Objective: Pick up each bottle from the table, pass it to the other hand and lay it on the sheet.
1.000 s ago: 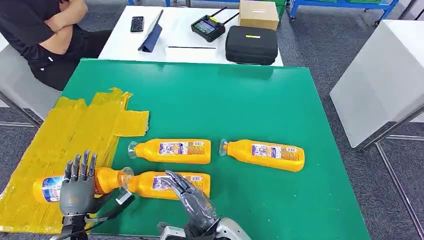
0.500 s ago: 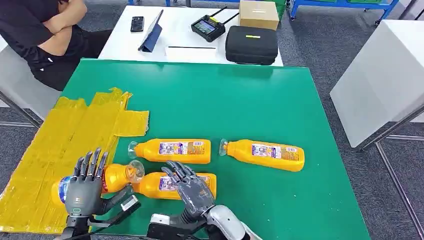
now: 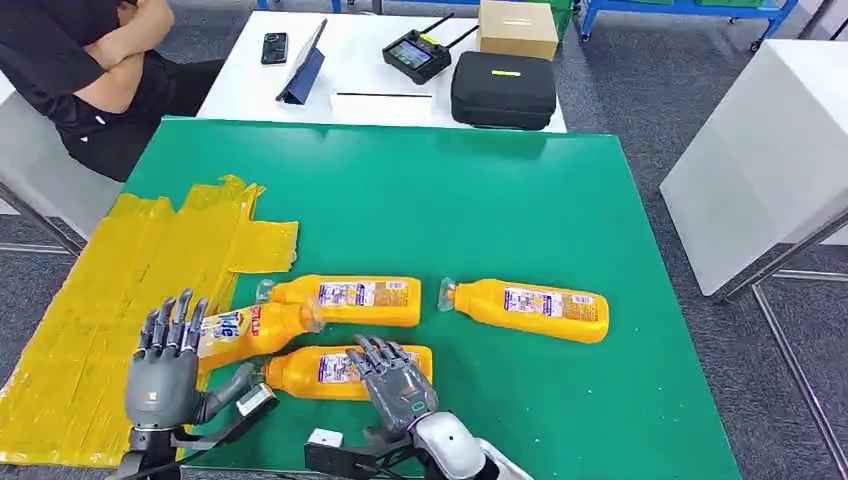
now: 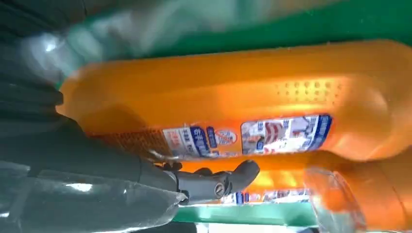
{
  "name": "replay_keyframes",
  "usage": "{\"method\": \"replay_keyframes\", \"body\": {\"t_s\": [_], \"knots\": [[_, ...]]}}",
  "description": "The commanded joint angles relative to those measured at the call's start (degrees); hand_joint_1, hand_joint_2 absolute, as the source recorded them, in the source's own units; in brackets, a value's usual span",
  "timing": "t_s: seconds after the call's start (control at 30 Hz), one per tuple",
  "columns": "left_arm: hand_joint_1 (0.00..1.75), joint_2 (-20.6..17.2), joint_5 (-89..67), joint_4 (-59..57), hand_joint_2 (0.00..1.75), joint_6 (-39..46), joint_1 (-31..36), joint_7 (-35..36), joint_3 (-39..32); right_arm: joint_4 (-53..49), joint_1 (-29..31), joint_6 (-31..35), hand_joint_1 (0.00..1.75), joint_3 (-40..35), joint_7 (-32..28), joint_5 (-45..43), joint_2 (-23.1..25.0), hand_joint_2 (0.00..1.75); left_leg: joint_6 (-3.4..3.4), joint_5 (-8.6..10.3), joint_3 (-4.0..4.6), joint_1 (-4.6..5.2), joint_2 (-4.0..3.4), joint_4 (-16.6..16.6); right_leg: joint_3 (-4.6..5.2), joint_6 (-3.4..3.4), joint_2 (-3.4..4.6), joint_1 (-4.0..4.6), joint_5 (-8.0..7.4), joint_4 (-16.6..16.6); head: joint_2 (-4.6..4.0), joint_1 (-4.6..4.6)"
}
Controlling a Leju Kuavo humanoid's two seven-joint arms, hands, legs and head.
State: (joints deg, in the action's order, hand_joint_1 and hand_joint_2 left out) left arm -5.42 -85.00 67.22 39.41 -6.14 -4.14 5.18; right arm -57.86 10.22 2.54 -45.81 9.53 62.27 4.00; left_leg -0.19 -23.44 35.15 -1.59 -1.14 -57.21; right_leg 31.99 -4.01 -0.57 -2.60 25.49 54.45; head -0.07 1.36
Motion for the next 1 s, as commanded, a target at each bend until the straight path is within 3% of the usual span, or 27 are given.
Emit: {"method": "replay_keyframes", "body": {"t_s": [0.03,0.1,0.2,0.3,0.4,0.53,0.7,0.87,1.0], "knots": [[0.0,1.28,0.52,-11.75,0.0,0.59,5.15,2.75,-0.82,-3.5,-3.03,-1.58,0.0,0.78,0.95,2.49,-2.11,1.75,0.08,0.0,-0.14,0.03,0.19,0.06,-0.17,0.23,-0.11,-0.01,0.05,-0.04,0.0,0.0],[0.0,2.1,3.63,-11.26,0.0,0.59,5.8,1.07,-1.62,-4.31,-3.06,-2.63,0.0,1.59,1.98,3.07,-1.58,1.75,0.08,0.0,-0.11,0.01,0.23,0.04,-0.16,0.23,-0.15,0.02,0.05,-0.04,0.0,-0.02],[0.0,2.75,13.34,-13.19,0.0,0.59,7.01,-5.05,-3.44,-8.88,-6.98,-3.68,0.0,1.93,8.8,6.93,0.96,1.75,0.08,-0.02,-0.11,0.02,0.23,0.02,-0.15,0.26,-0.14,0.01,0.07,0.0,0.0,0.0],[0.0,4.4,39.73,-10.35,0.0,-4.13,6.84,-17.1,-4.96,-8.21,-7.83,-6.97,0.0,2.08,12.09,8.05,0.46,1.75,0.05,0.0,-0.06,0.02,0.2,0.02,-0.11,0.19,-0.13,0.0,0.05,0.0,0.0,-0.02],[0.0,3.69,40.47,-7.89,0.0,-4.52,5.72,-16.47,-4.06,-7.36,-8.15,-6.5,0.0,2.13,11.78,7.95,-0.19,1.75,0.06,-0.04,-0.09,-0.02,0.12,0.01,-0.1,0.23,-0.07,0.04,0.06,-0.02,0.0,-0.02],[0.0,4.17,58.8,-1.9,0.0,-7.84,2.96,-24.1,-5.66,-3.3,-7.67,-9.7,0.0,0.12,14.49,10.61,-1.36,1.75,0.07,-0.05,-0.12,-0.02,0.18,0.02,-0.15,0.24,-0.13,0.05,0.09,-0.04,0.0,-0.02],[0.0,3.89,60.34,2.59,0.0,-8.35,1.2,-22.95,-4.61,-3.13,-7.72,-9.25,0.0,-0.28,15.46,11.55,-1.7,1.75,0.09,-0.09,-0.23,-0.01,0.19,0.03,-0.25,0.33,-0.11,0.05,0.12,-0.05,0.0,0.0],[0.0,3.7,64.01,11.4,0.0,-9.66,-2.48,-20.21,-3.23,-3.99,-8.29,-11.37,0.0,0.46,18.38,13.97,-2.75,1.75,0.05,-0.1,-0.14,0.0,0.15,0.0,0.39,0.29,-0.05,0.03,0.12,-0.03,0.0,0.0],[0.0,3.55,67.38,11.58,0.0,-10.87,-2.49,-20.84,-3.24,-2.59,-8.62,-12.08,0.0,0.85,18.5,13.85,-3.13,1.75,0.05,-0.08,-0.21,0.0,0.26,0.06,0.3,0.29,-0.16,0.02,0.14,-0.08,0.0,0.0]]}}
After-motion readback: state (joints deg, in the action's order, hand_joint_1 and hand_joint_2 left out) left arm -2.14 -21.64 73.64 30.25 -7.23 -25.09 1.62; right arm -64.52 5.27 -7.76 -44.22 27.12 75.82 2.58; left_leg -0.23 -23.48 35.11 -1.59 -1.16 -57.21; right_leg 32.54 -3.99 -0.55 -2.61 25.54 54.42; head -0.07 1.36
